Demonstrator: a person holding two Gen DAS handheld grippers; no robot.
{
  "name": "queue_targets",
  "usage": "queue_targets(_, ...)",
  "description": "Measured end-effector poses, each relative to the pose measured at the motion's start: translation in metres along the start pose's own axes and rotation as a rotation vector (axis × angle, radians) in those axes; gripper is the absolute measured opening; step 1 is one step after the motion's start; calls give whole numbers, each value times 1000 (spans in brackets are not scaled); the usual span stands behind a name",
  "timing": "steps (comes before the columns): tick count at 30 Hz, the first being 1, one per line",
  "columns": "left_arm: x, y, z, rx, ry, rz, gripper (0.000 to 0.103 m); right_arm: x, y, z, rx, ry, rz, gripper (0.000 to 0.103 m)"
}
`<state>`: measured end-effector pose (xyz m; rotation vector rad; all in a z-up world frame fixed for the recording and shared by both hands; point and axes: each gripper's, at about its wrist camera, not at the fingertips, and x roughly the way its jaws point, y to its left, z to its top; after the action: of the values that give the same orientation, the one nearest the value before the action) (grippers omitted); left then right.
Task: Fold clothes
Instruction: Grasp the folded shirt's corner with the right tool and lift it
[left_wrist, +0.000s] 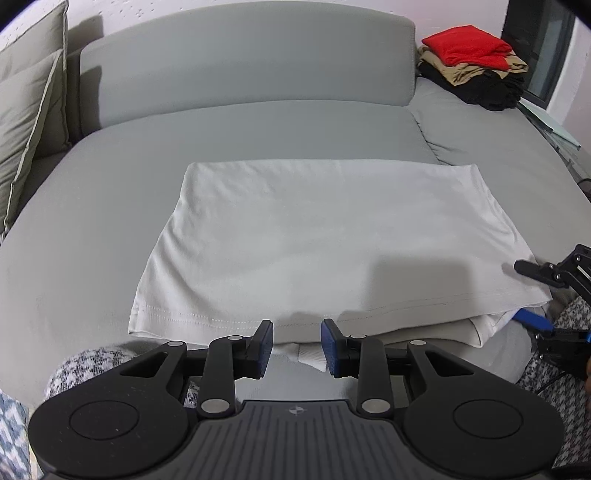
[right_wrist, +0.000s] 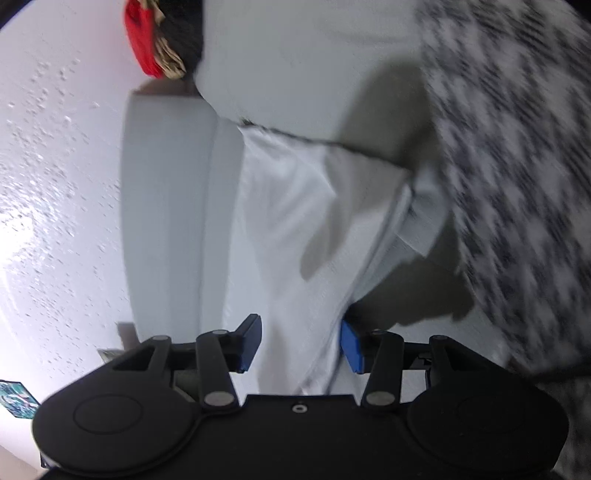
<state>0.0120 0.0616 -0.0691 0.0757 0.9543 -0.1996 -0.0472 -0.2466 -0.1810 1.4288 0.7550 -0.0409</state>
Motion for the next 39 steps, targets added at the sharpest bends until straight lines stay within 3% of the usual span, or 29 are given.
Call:
queue_targets(7,-1,11,2,-38,-15,26,31,2,0,27,-62,-101,23,44)
queue_targets(13,13,35,13,-98,-21,81,30,1,4,41,-80,-194,-12,43)
queue_targets(17,32,45,21,-87,-5,142,17,4,5,44,-88,-209,-52,34)
queue_targets(19,41,50,22,-76,2,171,10,4,5,45,-87,-205,-62,23)
queue_targets(21,52,56,19,-61,57,177,5,3,7,45,-111,-192,-80,5)
queue_targets(27,55,52,13,52,70,170,5,8,28,41,-258,-189,-221,3)
queue_targets(30,44,59,10,27,26,150,11,11,43,38,-315,-196,-282,3)
queue_targets(31,37,63,8,3,0,145,25,10,52,35,-360,-204,-297,3)
queue_targets(32,28,67,6,-25,-30,136,32,9,61,31,-405,-212,-311,3)
queue_targets(35,7,84,-3,-103,-140,158,34,10,101,15,-601,-239,-334,3)
queue_targets(39,-4,114,-13,-228,-214,228,34,24,159,-19,-851,-261,-356,3)
